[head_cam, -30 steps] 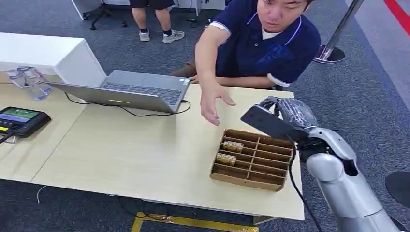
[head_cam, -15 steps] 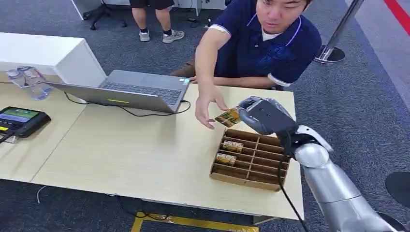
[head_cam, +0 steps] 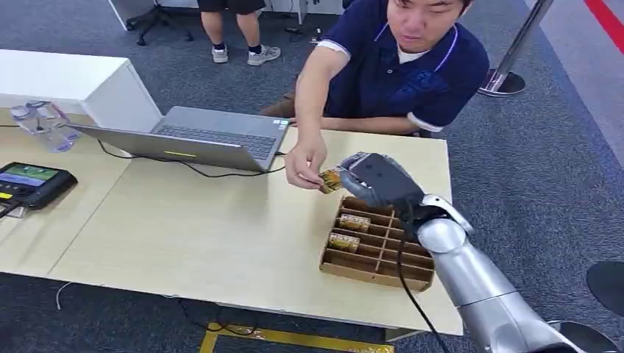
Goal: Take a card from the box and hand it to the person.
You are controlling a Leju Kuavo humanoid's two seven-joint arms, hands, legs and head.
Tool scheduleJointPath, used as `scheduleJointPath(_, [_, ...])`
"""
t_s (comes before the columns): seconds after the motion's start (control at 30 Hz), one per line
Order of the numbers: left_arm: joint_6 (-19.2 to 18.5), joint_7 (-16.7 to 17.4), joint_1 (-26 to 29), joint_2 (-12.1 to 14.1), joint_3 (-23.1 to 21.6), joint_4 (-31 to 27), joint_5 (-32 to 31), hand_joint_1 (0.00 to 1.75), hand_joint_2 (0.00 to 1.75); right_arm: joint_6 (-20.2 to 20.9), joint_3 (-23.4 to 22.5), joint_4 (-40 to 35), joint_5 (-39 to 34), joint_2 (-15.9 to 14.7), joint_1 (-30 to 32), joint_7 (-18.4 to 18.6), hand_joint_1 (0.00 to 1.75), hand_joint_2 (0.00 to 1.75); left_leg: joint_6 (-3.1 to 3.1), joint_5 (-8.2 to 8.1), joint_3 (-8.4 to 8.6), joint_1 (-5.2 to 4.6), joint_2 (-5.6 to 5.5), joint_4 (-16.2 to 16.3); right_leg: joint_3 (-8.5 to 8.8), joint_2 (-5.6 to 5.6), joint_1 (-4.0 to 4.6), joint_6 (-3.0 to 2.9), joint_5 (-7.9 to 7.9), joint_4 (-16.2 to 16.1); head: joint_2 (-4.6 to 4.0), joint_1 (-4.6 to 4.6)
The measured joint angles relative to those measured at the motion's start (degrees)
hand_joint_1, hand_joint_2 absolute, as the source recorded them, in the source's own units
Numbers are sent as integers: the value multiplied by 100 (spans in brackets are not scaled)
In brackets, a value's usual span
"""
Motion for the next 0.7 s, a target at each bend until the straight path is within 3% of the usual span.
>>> scheduleJointPath(0.53, [4,7,0,0,-42,0,-26,0,175,-2,13,188,2,72,4,-13,28,175,0,0,0,0,0,0,0,0,0,0,0,0,0,-2])
scheduleJointPath(0.57, [4,7,0,0,-42,0,-26,0,175,-2,13,192,2,77,5,-13,26,175,0,0,0,0,0,0,0,0,0,0,0,0,0,-2])
scheduleJointPath(0.63, [4,7,0,0,-42,0,-26,0,175,-2,13,208,2,83,4,-13,0,175,0,0,0,0,0,0,0,0,0,0,0,0,0,0])
scheduleJointPath(0.7, [4,7,0,0,-42,0,-26,0,175,-2,13,223,2,83,5,-13,0,175,0,0,0,0,0,0,0,0,0,0,0,0,0,0])
